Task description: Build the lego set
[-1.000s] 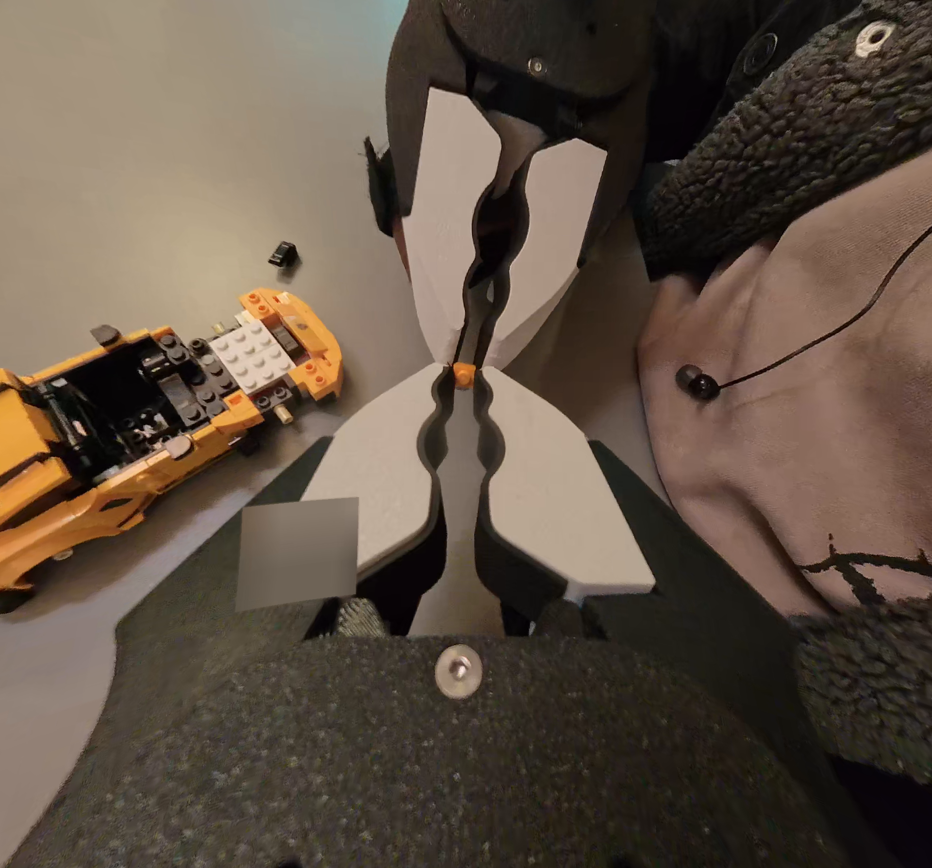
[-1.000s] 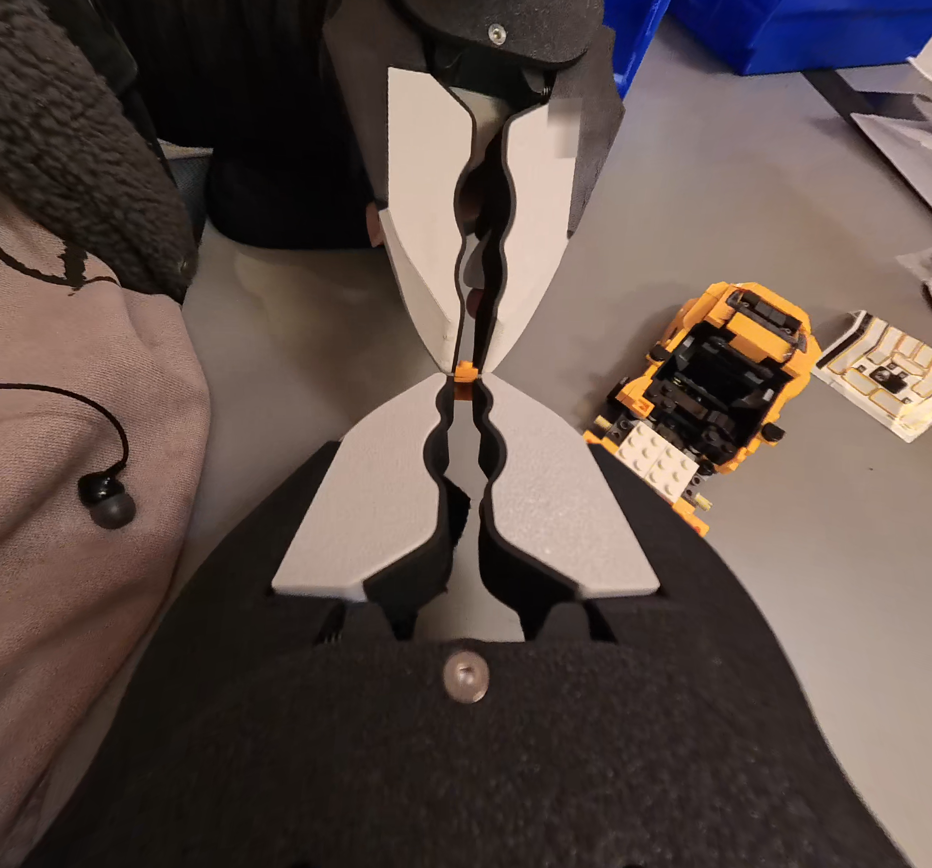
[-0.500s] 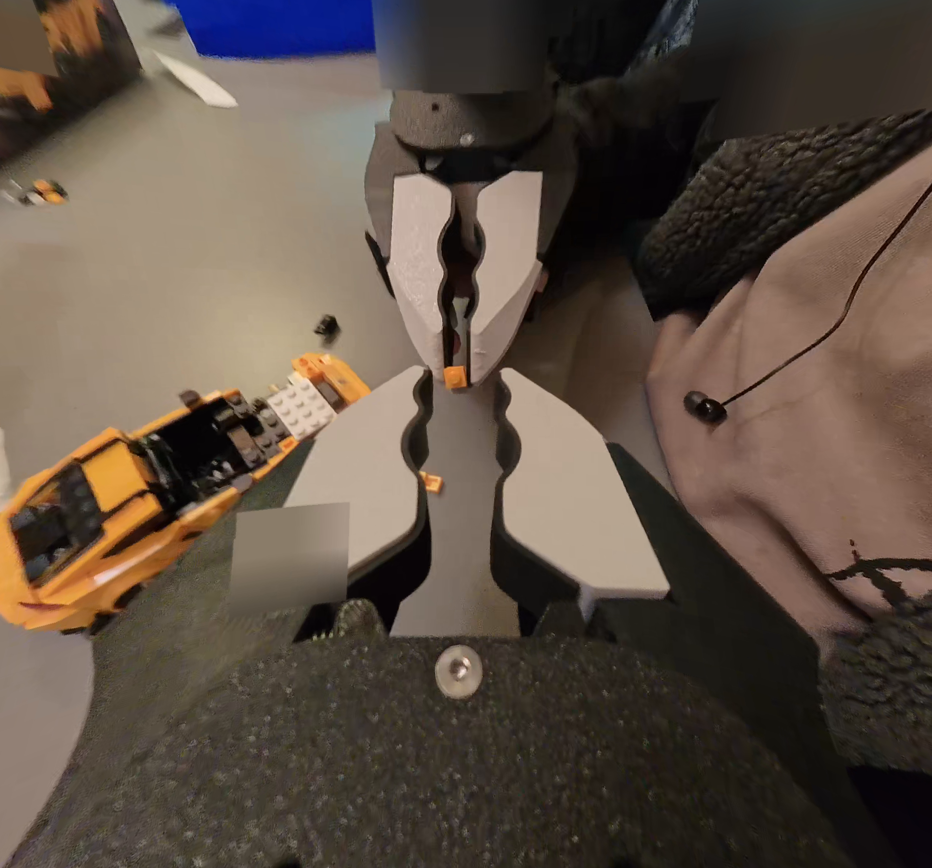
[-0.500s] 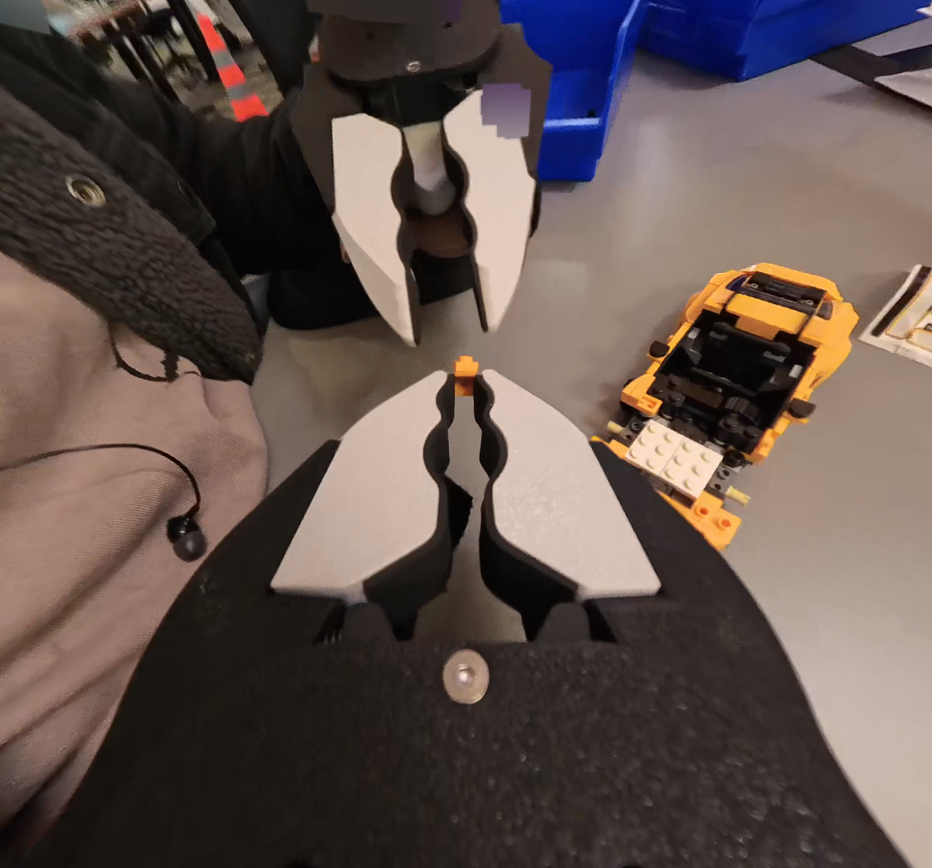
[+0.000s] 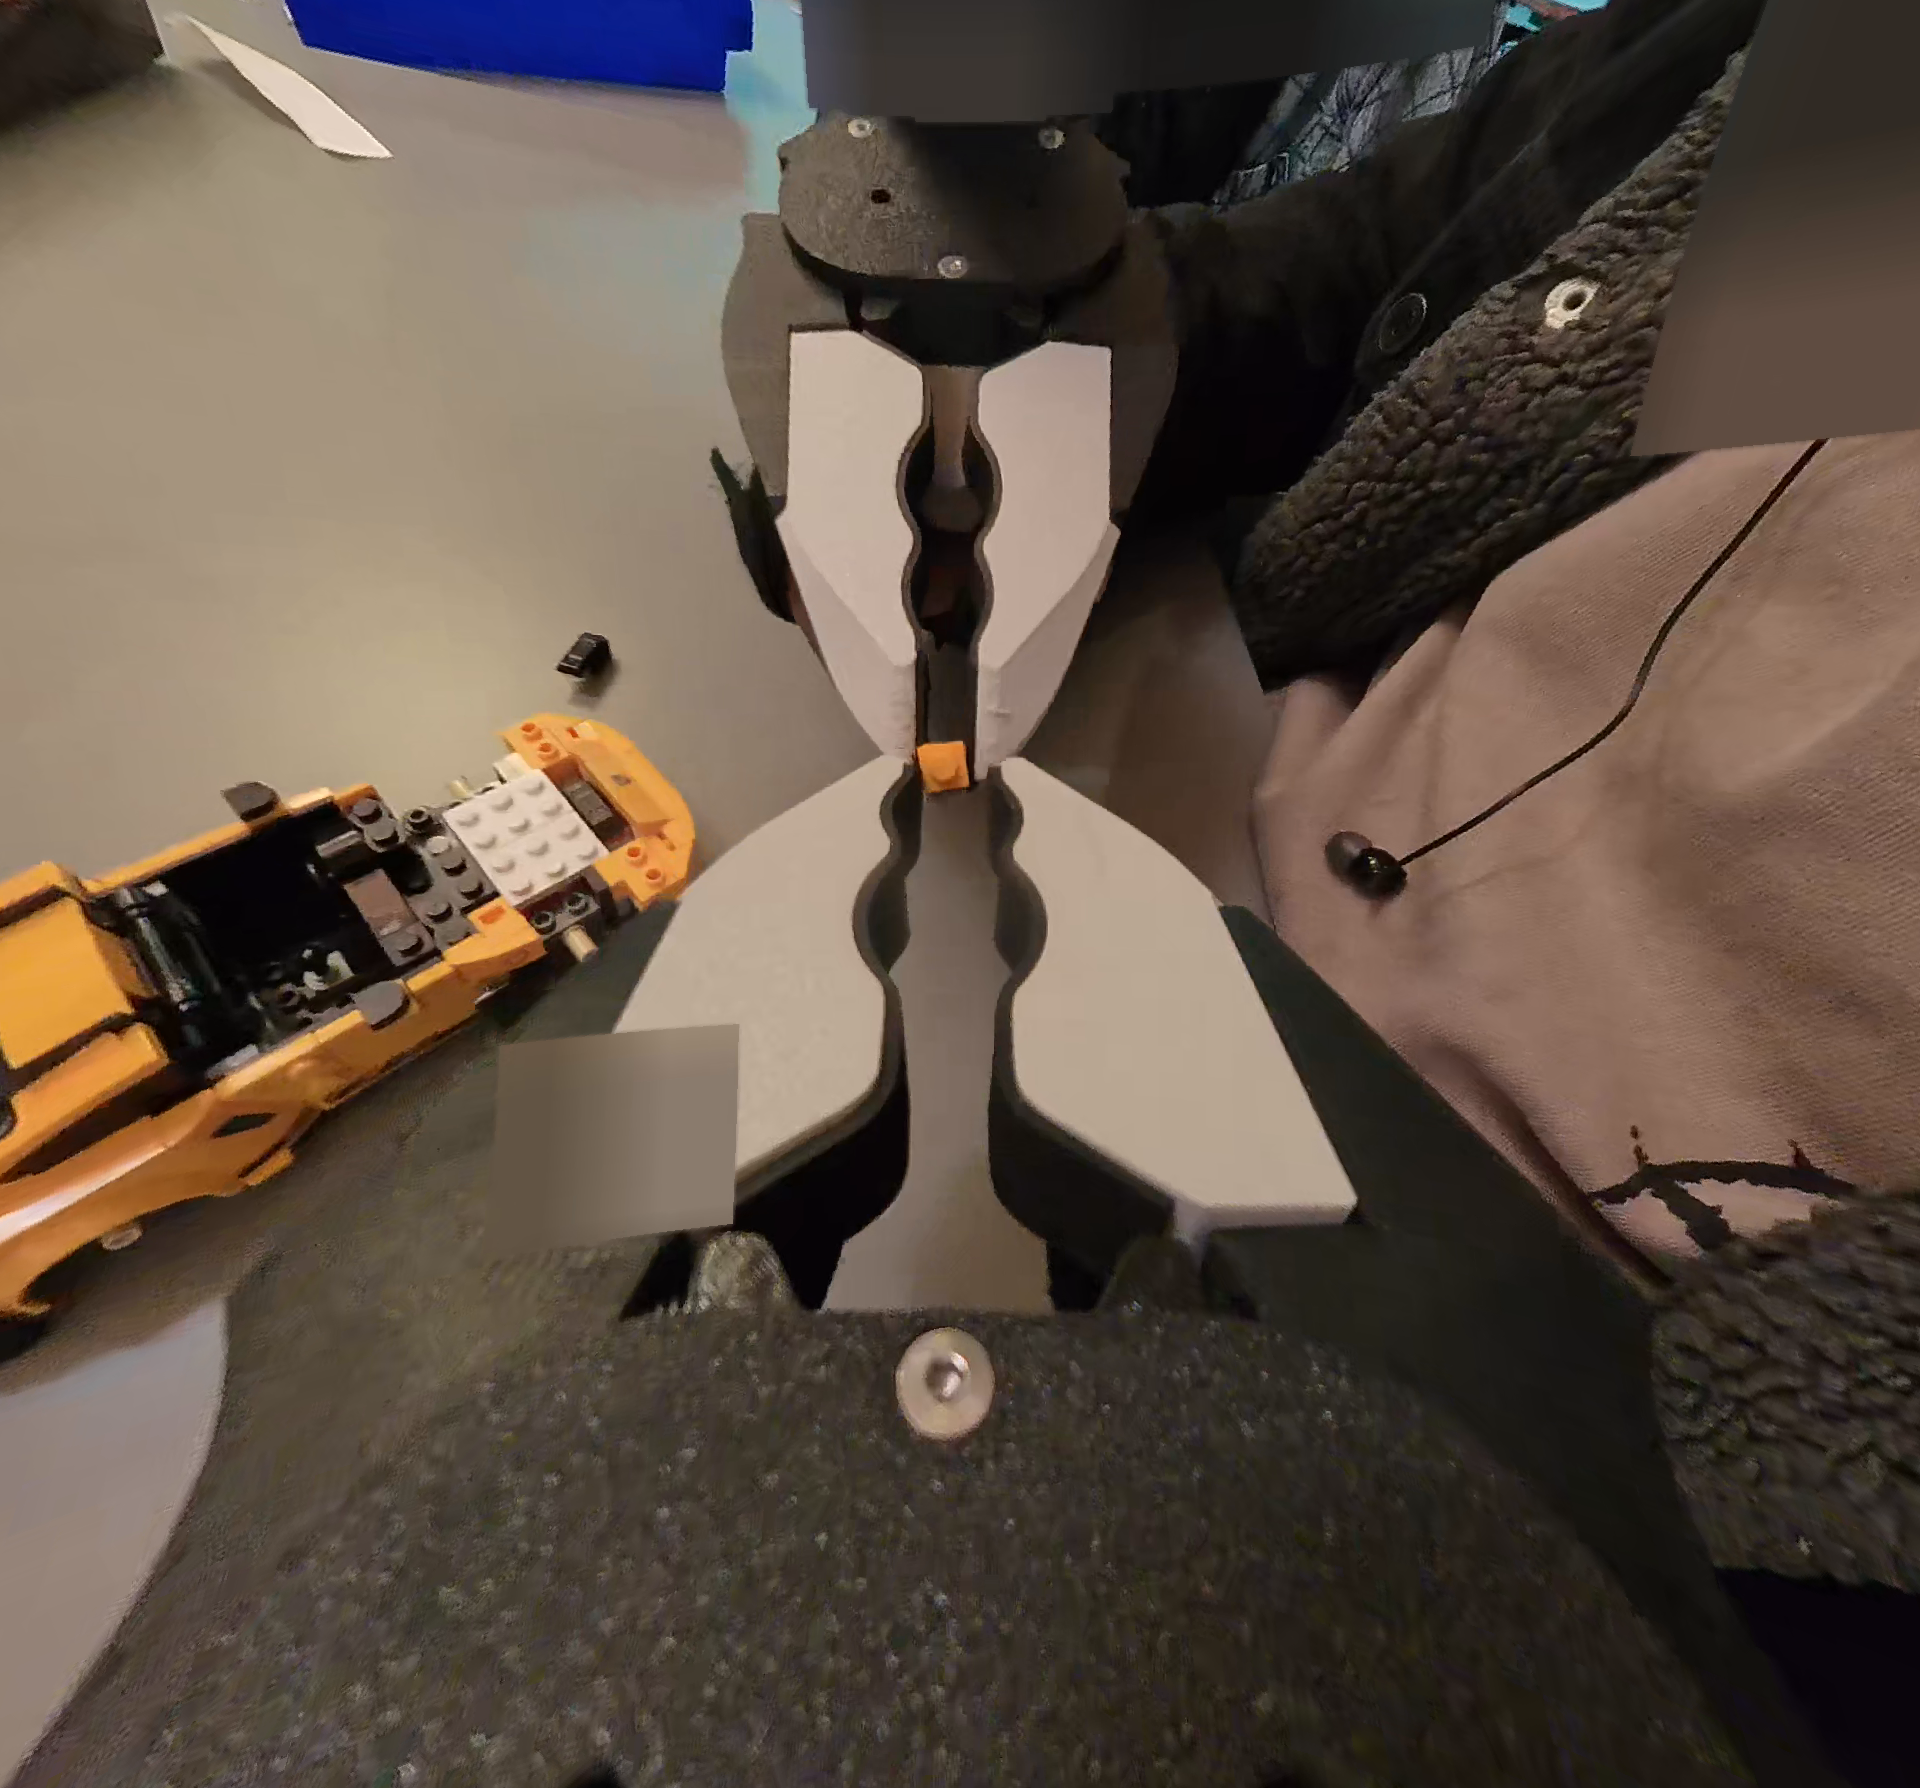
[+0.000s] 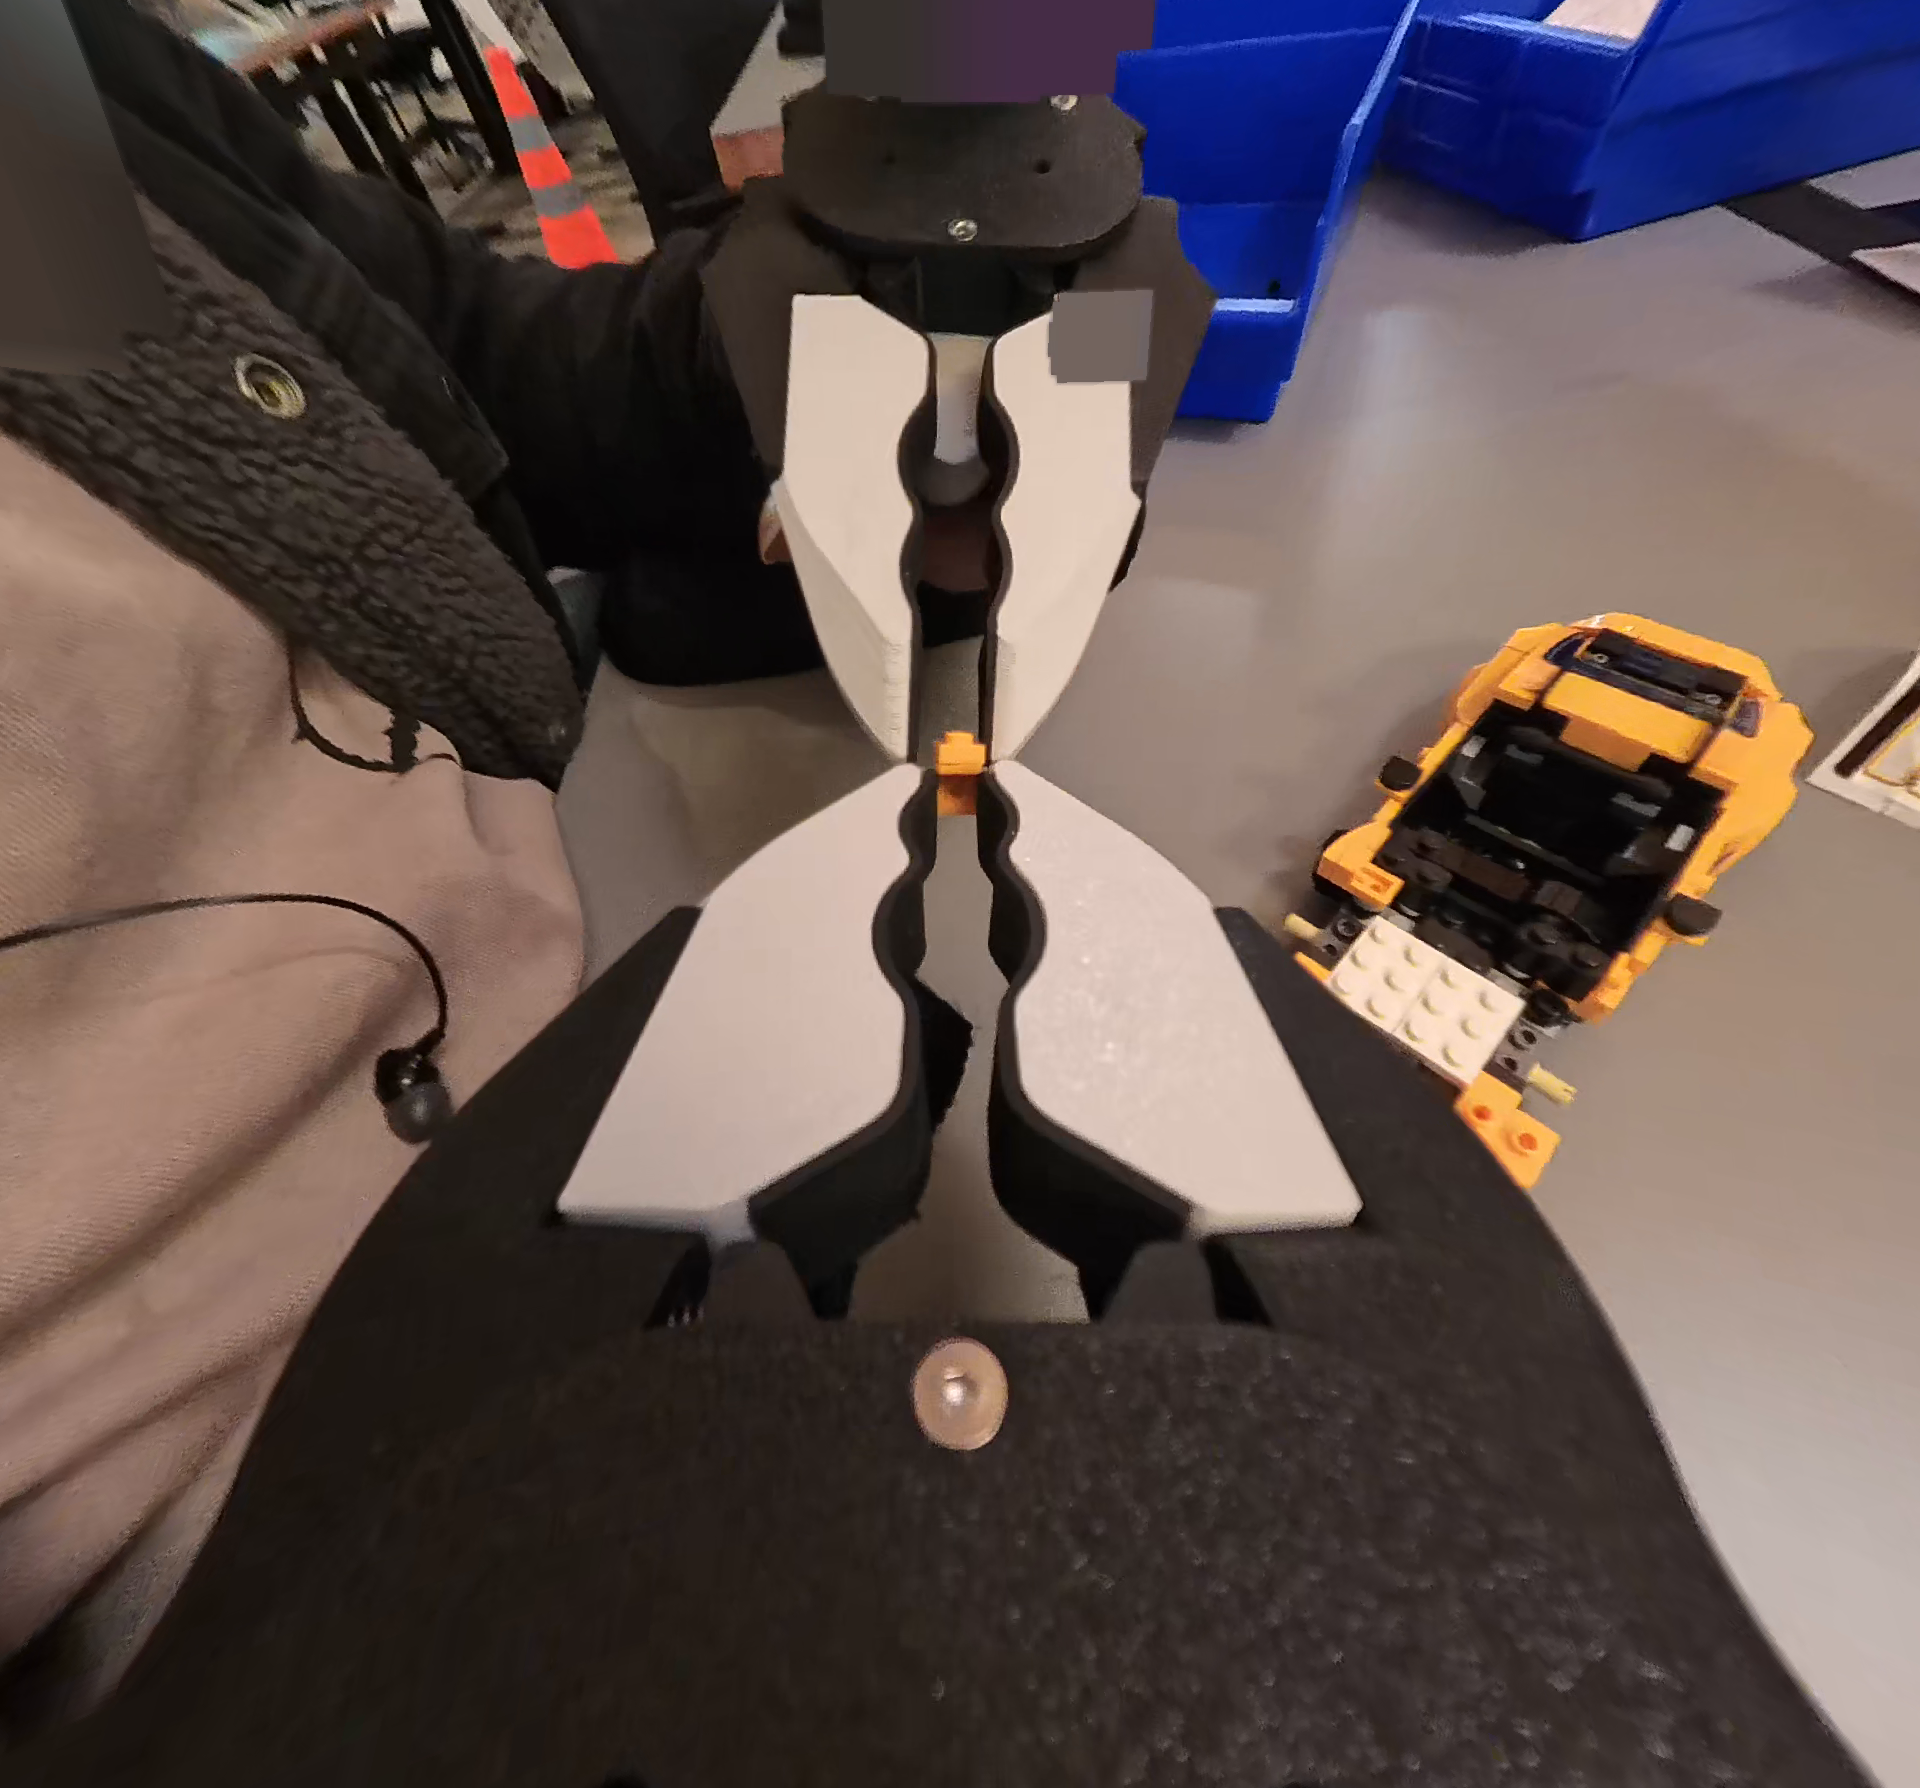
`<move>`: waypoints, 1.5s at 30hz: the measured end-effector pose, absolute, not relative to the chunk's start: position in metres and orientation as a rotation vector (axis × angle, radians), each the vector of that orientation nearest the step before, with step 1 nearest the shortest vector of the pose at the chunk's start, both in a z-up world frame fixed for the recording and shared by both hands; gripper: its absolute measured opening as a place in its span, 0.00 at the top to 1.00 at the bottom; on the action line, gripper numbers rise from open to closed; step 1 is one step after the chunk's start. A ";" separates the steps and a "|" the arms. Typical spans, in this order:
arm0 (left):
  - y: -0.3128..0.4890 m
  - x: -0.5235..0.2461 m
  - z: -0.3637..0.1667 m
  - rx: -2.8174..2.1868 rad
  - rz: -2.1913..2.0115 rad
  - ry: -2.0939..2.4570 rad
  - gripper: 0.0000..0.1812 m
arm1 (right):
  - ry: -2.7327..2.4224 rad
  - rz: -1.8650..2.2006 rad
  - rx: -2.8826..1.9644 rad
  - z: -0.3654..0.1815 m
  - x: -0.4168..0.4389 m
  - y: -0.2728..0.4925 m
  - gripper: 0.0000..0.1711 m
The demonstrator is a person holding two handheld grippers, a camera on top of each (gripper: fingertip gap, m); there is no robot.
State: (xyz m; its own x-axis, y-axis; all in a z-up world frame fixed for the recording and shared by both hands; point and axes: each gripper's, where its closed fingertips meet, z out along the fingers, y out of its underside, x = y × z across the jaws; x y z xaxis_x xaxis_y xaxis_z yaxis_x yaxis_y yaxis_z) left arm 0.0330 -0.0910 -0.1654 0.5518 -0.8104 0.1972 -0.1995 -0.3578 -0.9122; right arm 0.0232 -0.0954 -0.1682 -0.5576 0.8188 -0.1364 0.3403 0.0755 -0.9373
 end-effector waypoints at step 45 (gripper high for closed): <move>-0.109 0.037 -0.201 -1.905 -0.568 1.169 0.95 | -2.172 1.316 -1.136 -0.202 0.031 -0.112 0.96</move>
